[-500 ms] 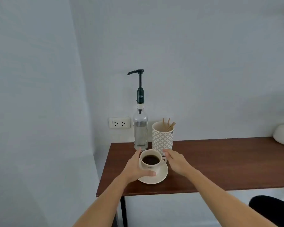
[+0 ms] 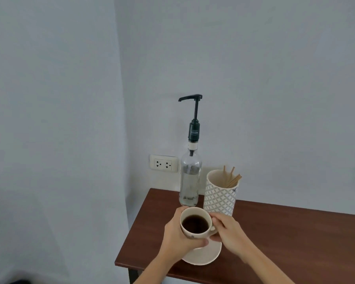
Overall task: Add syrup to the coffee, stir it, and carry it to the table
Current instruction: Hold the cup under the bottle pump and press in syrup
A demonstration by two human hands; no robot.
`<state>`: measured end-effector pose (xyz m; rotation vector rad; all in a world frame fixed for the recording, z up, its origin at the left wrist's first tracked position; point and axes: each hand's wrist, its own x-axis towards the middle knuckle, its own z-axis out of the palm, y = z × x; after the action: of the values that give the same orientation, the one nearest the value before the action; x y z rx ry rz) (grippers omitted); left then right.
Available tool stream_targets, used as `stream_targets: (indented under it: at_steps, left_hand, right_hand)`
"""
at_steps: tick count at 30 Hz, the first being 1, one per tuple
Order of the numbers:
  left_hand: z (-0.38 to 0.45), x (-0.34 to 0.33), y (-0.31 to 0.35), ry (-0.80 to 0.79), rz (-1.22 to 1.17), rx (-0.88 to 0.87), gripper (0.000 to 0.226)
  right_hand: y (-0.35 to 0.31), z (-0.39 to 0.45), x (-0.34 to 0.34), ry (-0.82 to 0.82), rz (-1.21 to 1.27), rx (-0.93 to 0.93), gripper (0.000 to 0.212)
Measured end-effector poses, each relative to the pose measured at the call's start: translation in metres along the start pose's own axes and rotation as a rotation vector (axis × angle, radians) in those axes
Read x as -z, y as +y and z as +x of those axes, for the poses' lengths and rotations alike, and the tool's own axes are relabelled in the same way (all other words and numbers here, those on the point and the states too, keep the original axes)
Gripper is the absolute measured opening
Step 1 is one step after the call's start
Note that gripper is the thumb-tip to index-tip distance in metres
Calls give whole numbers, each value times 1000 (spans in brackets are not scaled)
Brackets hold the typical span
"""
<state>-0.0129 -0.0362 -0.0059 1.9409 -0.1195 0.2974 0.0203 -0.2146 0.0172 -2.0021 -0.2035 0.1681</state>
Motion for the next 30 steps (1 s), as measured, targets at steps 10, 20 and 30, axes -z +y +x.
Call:
stream_targets:
  at_steps: [10, 20, 30]
  left_hand:
    - [64, 70, 55, 36, 50, -108, 79]
    - [146, 127, 122, 81, 26, -117, 83]
    - [193, 141, 154, 101, -47, -88, 70]
  right_hand:
    - [-101, 33, 15, -12, -9, 188, 31]
    - [-221, 106, 50, 527, -31, 379, 34]
    - [-276, 156, 34, 435, 346, 316, 43]
